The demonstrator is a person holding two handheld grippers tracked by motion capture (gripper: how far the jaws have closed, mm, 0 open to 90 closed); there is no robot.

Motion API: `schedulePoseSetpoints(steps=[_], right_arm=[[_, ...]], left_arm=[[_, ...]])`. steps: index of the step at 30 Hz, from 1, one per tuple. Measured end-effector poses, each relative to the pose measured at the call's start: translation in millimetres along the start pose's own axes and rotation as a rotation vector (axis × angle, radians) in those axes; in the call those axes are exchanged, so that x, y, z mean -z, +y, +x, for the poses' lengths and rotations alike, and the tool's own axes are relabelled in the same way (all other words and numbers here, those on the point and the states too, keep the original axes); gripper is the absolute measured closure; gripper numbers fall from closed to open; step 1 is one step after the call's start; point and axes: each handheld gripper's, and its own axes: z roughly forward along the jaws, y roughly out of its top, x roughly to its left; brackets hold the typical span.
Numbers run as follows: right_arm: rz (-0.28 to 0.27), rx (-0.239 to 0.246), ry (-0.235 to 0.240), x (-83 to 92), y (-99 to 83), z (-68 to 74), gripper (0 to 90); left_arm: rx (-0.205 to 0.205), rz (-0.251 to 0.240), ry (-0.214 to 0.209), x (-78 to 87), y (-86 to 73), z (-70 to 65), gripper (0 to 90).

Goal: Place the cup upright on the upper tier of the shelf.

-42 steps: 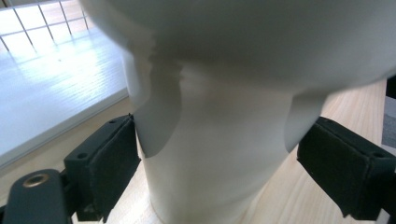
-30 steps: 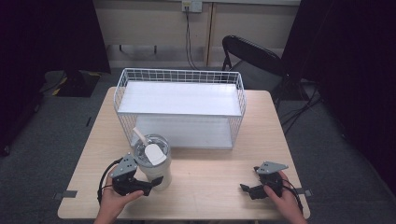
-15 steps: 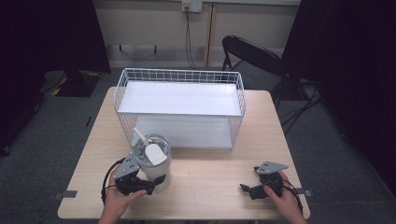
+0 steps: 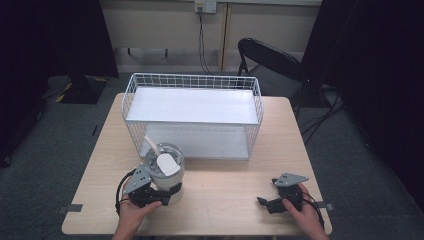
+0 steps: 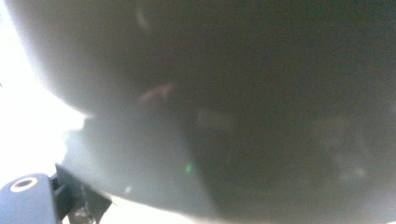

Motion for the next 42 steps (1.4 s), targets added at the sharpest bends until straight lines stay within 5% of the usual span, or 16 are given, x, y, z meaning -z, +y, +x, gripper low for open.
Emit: schedulePoseSetpoints(steps=[6,12,18,24,29,31,42], right_arm=[[0.0,0.0,0.0,0.0,0.0,0.0,7.6],[0.0,0.0,0.0,0.0,0.0,0.0,7.6],[0.0,0.0,0.001,0.0,0.0,-0.1,7.6],[0.0,0.0,0.0,0.0,0.0,-0.1,7.6],[0.0,0.0,0.001,0.0,0.0,-0.1,7.6],[0.0,0.0,0.001,0.0,0.0,-0.1,7.6],[0.0,0.0,0.0,0.0,0.0,-0.1,7.6]], left_arm=[[0.005,-0.006,0.008,0.9,-0.3,-0.2,9.5],[0.063,-0.026,0.009,3.7,-1.4,3.0,9.7],[0.068,-0.04,0.019,9.9,8.7,5.7,9.7],[0.119,-0.048,0.017,13.4,19.3,6.1,9.7],[0.097,-0.038,0.018,14.8,24.1,7.7,9.7],[0.133,-0.047,0.012,15.5,26.6,6.8,9.7],[0.145,-0.058,0.031,15.6,41.0,11.0,9.8]])
